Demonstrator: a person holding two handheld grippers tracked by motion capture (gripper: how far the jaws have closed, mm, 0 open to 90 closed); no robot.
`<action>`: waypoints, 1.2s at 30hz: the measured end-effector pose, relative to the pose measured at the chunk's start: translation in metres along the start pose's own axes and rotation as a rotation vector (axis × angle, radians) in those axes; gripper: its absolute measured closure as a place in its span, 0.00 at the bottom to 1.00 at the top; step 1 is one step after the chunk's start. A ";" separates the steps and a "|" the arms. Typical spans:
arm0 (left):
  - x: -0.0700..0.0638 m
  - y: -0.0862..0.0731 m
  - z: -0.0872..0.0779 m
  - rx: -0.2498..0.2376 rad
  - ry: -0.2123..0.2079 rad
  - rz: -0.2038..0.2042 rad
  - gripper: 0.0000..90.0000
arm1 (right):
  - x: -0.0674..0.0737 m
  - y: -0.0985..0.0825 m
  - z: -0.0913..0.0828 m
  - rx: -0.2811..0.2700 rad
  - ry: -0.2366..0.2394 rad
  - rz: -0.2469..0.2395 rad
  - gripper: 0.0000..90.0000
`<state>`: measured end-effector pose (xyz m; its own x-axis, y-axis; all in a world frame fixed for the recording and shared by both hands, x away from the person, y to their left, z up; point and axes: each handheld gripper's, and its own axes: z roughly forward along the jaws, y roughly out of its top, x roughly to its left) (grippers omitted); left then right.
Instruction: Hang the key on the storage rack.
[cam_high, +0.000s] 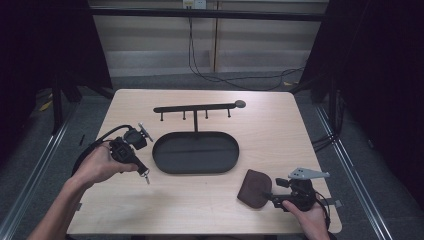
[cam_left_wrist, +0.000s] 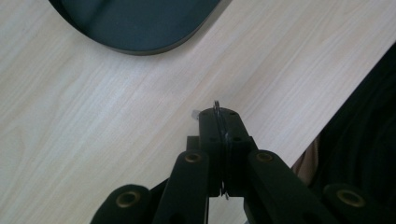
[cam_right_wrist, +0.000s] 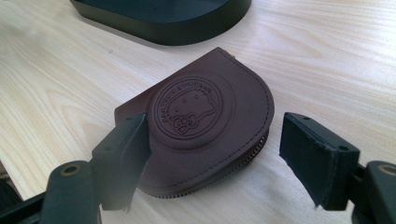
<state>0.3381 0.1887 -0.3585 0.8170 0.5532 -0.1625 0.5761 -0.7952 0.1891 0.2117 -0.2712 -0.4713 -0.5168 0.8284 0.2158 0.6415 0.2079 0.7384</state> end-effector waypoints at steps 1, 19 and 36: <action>0.000 0.001 -0.005 -0.003 0.006 0.009 0.99 | 0.000 0.000 0.000 0.000 0.001 -0.001 0.27; -0.002 0.016 -0.029 -0.027 0.039 0.019 0.99 | -0.001 0.000 0.000 0.000 -0.001 0.004 0.27; 0.001 0.048 -0.048 0.001 0.058 0.015 0.99 | -0.001 0.000 0.000 -0.001 -0.002 0.006 0.27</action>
<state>0.3681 0.1631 -0.3034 0.8258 0.5544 -0.1032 0.5635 -0.8039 0.1905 0.2121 -0.2719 -0.4714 -0.5123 0.8304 0.2190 0.6439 0.2026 0.7378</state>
